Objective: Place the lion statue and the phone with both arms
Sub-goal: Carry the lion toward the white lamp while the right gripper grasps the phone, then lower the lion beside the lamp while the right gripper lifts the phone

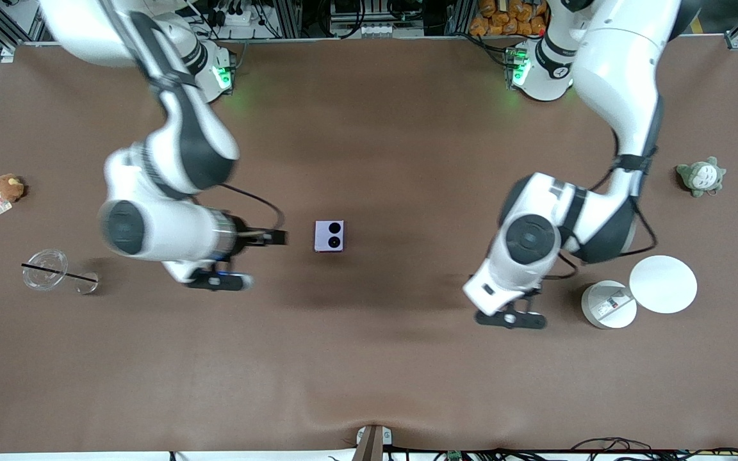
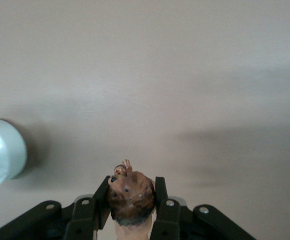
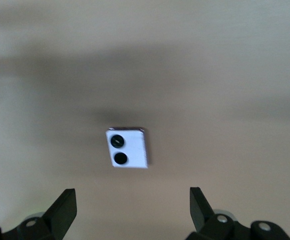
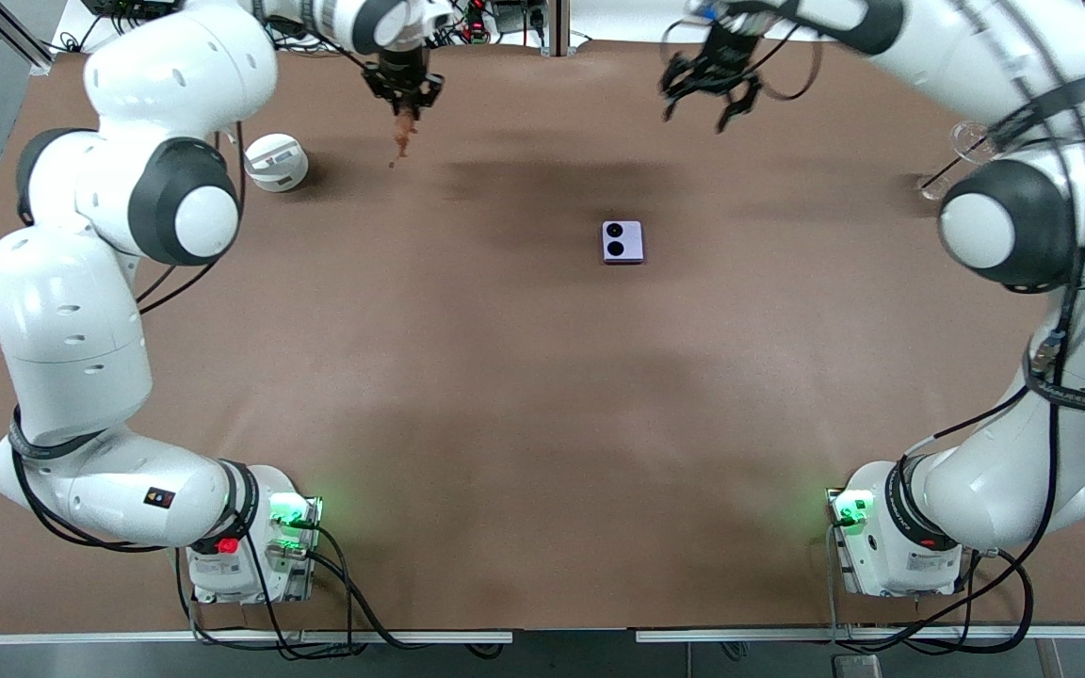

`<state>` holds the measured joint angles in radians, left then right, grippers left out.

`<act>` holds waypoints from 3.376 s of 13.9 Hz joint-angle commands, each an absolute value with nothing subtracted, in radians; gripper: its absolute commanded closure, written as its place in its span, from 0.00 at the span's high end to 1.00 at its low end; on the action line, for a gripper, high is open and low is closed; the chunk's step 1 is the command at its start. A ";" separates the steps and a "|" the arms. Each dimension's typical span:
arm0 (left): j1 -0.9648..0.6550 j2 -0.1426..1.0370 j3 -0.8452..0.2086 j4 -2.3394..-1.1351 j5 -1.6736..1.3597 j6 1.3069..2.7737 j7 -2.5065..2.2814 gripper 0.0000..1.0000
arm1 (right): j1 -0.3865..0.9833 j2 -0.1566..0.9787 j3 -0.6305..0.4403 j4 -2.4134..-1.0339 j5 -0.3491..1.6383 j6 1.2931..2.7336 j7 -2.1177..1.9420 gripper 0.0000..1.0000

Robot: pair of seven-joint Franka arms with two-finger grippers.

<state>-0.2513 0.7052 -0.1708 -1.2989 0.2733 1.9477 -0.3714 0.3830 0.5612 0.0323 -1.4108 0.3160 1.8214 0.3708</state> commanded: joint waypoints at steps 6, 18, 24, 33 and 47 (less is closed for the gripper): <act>-0.046 0.724 -0.189 -1.397 0.276 2.015 -0.192 0.00 | 0.506 0.676 0.020 -1.567 0.252 2.130 0.390 1.00; 0.008 0.796 -0.187 -1.422 0.236 2.177 -0.081 0.00 | 0.595 0.709 0.009 -1.658 0.201 2.235 0.474 1.00; 0.015 0.804 -0.186 -1.428 0.248 2.187 -0.048 0.00 | 0.618 0.739 0.009 -1.658 0.201 2.286 0.494 1.00; 0.015 0.801 -0.183 -1.428 0.247 2.186 -0.035 1.00 | 0.595 0.729 0.008 -1.594 0.120 2.159 0.549 0.00; -0.098 0.465 -0.209 -1.411 0.250 1.864 -0.041 1.00 | 0.191 0.653 -0.138 -1.494 0.041 1.870 0.252 0.00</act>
<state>-0.1012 0.5594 -0.2168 -1.3913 0.2510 1.9223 -0.0454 0.2550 0.6575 -0.1538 -1.4837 0.0592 1.8648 0.3149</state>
